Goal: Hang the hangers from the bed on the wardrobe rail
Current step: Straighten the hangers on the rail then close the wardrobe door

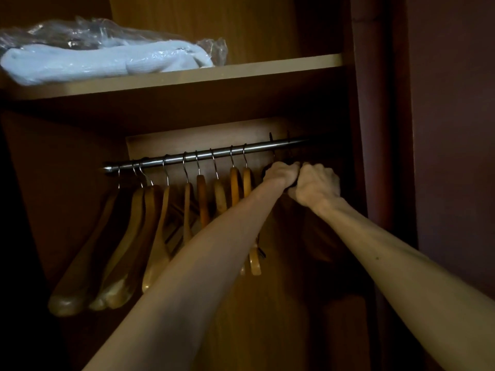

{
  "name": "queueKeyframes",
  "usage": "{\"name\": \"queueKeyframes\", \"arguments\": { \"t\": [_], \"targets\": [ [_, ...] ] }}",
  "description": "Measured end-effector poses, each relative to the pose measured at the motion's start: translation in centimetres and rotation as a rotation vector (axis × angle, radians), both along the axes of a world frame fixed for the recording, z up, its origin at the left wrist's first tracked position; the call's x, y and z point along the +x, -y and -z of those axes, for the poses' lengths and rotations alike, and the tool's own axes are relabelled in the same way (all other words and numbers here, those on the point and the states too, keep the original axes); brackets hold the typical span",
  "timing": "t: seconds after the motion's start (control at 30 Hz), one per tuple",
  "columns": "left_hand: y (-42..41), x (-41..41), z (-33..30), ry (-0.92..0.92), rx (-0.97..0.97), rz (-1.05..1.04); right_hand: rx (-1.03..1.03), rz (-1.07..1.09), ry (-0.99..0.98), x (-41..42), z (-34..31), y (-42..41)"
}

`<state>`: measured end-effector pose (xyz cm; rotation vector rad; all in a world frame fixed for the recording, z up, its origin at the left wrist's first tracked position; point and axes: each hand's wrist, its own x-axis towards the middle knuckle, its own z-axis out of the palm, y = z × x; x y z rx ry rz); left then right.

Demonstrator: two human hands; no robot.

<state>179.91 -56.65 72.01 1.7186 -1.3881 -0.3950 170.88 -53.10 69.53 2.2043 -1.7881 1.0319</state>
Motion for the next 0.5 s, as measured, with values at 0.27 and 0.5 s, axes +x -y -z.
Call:
{"name": "queueKeyframes", "arguments": {
  "t": [0.27,0.5],
  "targets": [
    [0.3,0.8,-2.9,-0.215,0.018,0.070,0.020,0.028,-0.131,1.3,-3.7,0.7],
    [-1.0,0.3,0.0,-0.214,0.160,0.076,0.112,-0.005,-0.130,0.7,-0.9,-0.1]
  ]
}}
